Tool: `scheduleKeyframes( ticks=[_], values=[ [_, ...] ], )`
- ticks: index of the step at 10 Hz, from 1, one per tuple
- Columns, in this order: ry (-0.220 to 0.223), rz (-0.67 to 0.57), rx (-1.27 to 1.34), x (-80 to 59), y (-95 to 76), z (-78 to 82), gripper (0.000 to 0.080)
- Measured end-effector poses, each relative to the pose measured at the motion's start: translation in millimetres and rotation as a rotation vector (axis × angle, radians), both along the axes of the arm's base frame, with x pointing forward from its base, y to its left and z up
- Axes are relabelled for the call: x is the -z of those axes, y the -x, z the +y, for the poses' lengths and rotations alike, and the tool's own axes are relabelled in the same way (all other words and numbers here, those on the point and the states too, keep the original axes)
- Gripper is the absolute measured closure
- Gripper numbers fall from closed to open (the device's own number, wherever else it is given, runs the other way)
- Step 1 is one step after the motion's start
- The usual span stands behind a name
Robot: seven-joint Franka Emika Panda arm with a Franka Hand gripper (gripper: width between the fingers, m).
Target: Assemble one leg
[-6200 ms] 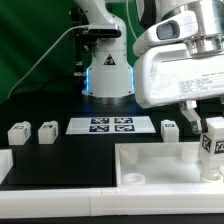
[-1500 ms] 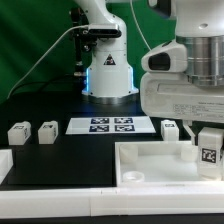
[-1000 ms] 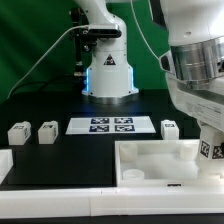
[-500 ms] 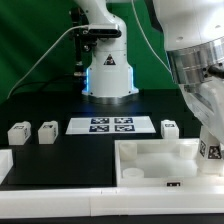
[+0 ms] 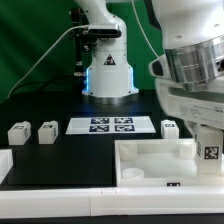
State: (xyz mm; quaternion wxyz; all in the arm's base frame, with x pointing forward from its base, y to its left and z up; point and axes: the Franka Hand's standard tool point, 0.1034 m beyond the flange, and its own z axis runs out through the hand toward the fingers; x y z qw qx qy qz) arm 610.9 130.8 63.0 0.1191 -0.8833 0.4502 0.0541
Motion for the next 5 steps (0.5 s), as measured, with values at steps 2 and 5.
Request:
scheduleKeyframes(
  ticks=[2,5],
  values=[
    [0.012,-0.053,-0.208,0.7,0.2,-0.6,0.0154],
    [0.026,-0.128,-0.517,2.5,0.7,-2.6,0.015]
  ],
)
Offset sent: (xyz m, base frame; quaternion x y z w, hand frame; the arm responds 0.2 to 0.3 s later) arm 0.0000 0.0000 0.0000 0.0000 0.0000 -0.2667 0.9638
